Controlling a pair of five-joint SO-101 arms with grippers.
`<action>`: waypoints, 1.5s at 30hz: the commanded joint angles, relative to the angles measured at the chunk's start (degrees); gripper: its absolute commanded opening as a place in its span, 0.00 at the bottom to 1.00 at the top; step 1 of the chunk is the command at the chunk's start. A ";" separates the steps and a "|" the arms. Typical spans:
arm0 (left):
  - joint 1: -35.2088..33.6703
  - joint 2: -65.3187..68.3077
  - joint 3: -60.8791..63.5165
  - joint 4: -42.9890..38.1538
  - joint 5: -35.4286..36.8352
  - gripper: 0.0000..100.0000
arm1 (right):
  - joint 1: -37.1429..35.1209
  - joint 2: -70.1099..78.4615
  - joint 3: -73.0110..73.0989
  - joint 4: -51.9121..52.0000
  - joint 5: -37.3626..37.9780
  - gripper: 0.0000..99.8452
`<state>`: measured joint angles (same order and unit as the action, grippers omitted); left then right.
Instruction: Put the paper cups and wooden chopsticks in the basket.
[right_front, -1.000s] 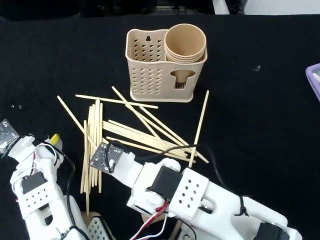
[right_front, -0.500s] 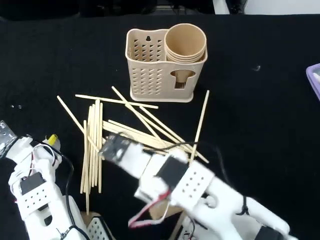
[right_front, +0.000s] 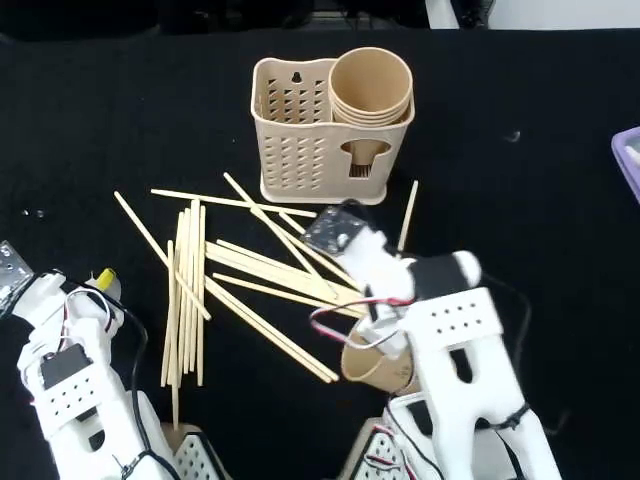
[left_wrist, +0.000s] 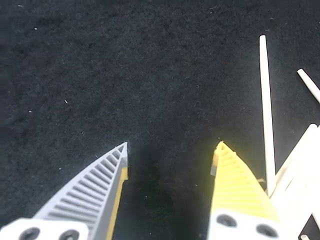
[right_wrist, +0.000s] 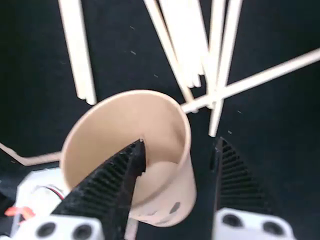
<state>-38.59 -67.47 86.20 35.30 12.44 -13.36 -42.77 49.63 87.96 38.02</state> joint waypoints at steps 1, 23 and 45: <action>-0.57 -0.88 -3.47 -0.70 0.09 0.26 | 10.02 -2.33 -4.09 0.79 9.85 0.21; -0.40 -0.88 -3.47 -0.79 0.09 0.26 | 30.07 -2.15 -26.59 0.44 9.23 0.01; -0.31 -0.88 -3.47 -0.62 0.09 0.26 | 48.26 -2.42 3.91 -32.53 -6.68 0.15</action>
<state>-38.77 -67.47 86.20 35.30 12.44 30.15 -43.74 53.93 55.16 31.60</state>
